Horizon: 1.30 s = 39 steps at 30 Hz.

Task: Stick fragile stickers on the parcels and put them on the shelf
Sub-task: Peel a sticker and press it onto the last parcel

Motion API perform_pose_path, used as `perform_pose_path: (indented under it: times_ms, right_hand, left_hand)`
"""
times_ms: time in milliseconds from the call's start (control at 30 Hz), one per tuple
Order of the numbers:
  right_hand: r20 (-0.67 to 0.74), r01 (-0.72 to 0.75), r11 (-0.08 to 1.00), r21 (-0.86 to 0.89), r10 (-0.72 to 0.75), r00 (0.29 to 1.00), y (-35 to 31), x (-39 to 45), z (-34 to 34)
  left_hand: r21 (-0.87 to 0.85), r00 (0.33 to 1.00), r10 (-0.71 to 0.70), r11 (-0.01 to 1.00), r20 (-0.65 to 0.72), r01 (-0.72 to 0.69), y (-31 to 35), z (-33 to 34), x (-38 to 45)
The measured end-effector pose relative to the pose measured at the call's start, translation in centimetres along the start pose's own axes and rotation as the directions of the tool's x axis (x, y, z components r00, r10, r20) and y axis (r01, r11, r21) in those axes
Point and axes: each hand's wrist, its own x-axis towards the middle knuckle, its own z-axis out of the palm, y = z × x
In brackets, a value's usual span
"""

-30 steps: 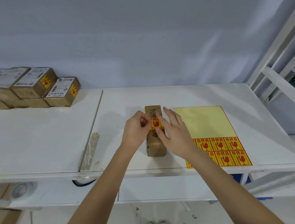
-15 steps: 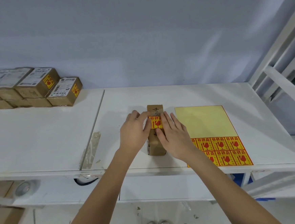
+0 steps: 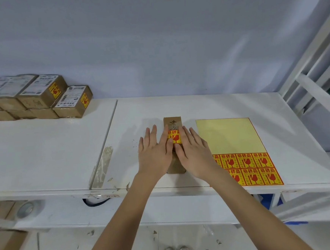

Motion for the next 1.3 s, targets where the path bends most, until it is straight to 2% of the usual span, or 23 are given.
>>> perform_pose_path:
  times_ms: [100, 167, 267, 767, 833, 900, 967, 1300]
  right_hand:
    - [-0.056, 0.028, 0.999, -0.019, -0.029, 0.998, -0.1, 0.1, -0.2]
    - [-0.142, 0.144, 0.988, -0.048, -0.149, 0.979, -0.3, 0.0, -0.4]
    - [-0.154, 0.286, 0.953, -0.098, -0.299, 0.942, -0.6, 0.1, 0.1]
    - [-0.106, 0.102, 0.986, -0.131, -0.117, 0.987, 0.4, -0.4, 0.7]
    - [-0.120, 0.097, 0.992, -0.086, -0.107, 0.987, 0.5, -0.4, 1.0]
    - [-0.132, 0.099, 0.994, -0.046, -0.104, 0.986, 0.4, -0.5, 1.2]
    - [-0.136, 0.102, 0.994, -0.035, -0.106, 0.985, 0.3, -0.4, 1.2]
    - [-0.160, 0.032, 0.999, -0.042, -0.039, 0.986, 0.0, -0.5, 1.5]
  left_hand:
    - [-0.046, 1.000, -0.015, 0.999, 0.021, 0.016, 0.2, 0.0, -0.3]
    - [-0.033, 0.999, -0.013, 0.999, 0.031, 0.014, 0.0, 0.0, -0.4]
    - [0.032, 0.998, 0.012, 0.999, 0.062, -0.014, -0.3, -0.2, -0.4]
    - [-0.047, 0.996, 0.042, 0.998, 0.074, -0.038, -0.3, -0.4, 0.1]
    - [-0.060, 0.996, 0.084, 0.995, 0.022, -0.083, -0.5, -0.3, 0.2]
    - [-0.039, 0.976, 0.206, 0.977, -0.066, -0.209, -0.9, -0.1, 0.1]
    - [-0.028, 0.955, 0.285, 0.957, -0.077, -0.288, -1.2, 0.3, -0.1]
    - [-0.011, 0.959, 0.238, 0.970, -0.156, -0.243, -1.1, 1.3, -0.4]
